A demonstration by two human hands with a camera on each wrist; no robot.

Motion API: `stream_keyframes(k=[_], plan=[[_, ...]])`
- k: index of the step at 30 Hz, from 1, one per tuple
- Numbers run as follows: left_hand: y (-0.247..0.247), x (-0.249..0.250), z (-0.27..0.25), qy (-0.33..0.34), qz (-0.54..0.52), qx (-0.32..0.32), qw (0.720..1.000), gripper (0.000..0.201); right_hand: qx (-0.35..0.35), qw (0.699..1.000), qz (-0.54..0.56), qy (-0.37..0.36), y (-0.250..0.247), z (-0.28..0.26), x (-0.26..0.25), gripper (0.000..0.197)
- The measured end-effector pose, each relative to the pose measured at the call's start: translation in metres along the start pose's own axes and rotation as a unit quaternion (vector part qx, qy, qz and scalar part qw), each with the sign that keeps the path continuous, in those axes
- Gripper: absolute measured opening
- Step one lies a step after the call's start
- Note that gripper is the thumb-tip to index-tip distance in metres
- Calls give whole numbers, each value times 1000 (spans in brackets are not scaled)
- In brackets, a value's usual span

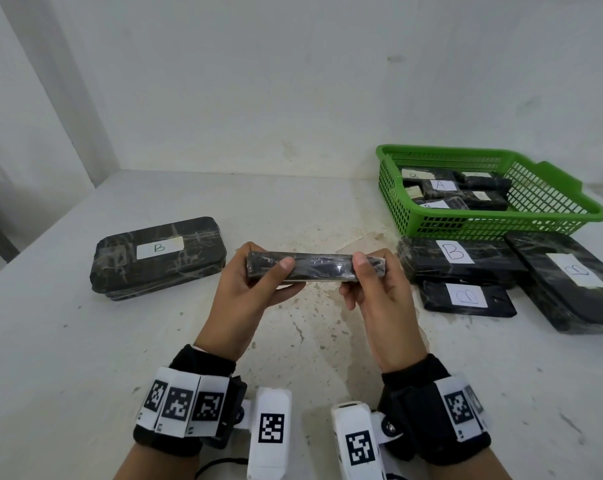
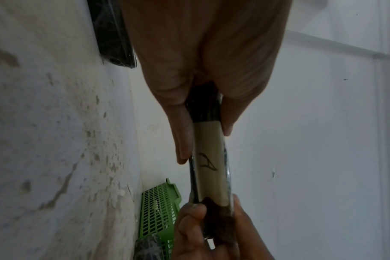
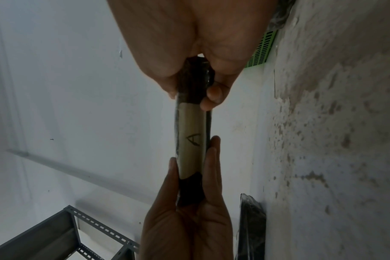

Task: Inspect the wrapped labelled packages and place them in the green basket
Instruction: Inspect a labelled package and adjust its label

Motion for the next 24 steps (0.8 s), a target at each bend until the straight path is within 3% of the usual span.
stream_keyframes(k=[5, 11, 16, 20, 24], plan=[[1, 0, 0, -2, 0, 1, 1000, 26, -8, 1000, 9, 10, 1, -1, -3, 45], [1, 2, -2, -7, 0, -14, 1000, 42, 0, 1000, -20, 7, 0, -1, -4, 31], [0, 0, 0, -8, 9, 3, 1000, 27, -9, 1000, -10, 20, 3, -1, -2, 38], [1, 0, -1, -19, -11, -11, 1000, 39, -3, 1000, -20, 22, 2, -1, -3, 49], [1, 0, -1, -24, 4, -20, 1000, 41, 4, 999, -29, 24, 1, -3, -5, 40]])
Point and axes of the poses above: each hand's wrist, its own z-axis towards the middle knuckle, its own y-axis out of the palm, x = y × z, the point moved 4 cm from there along z, towards the middle knuckle, and after that the axes turned 9 degrees about -x, right-handed, at the moved point
